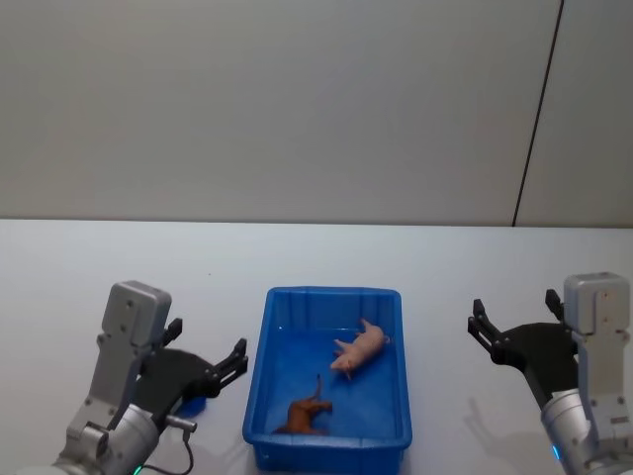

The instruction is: Pick up the two dolls from the table and place them into the box.

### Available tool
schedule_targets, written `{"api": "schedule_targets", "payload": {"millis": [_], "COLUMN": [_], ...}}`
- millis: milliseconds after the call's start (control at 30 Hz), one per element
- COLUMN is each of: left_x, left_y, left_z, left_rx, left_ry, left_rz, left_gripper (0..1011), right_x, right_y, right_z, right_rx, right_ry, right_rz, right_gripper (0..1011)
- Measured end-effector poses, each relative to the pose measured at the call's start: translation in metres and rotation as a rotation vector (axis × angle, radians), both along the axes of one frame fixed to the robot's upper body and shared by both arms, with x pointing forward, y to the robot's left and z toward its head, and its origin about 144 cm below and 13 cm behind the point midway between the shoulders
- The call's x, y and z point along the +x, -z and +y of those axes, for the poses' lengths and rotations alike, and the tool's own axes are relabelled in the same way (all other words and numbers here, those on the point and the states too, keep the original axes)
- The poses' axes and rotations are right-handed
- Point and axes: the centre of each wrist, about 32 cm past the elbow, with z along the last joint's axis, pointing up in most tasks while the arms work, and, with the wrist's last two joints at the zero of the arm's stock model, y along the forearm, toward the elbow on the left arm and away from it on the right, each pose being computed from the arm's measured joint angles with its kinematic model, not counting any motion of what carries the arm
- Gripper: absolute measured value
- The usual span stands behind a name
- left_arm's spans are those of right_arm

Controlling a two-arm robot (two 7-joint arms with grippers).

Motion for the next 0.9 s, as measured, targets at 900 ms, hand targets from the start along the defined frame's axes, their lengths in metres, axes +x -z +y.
{"api": "schedule_targets", "payload": {"millis": [900], "left_x": [0.008], "left_y": [0.018], "left_z": [0.022], "left_rx": [0.006], "left_ry": [-0.055], "left_rz": [0.147], "left_gripper": [1001], "right_x": [0.000], "right_y": [0.000], "right_z": [0.000], "right_rx": [0.000], "right_ry": [0.000], "right_rz": [0.000], "right_gripper": [1001]}}
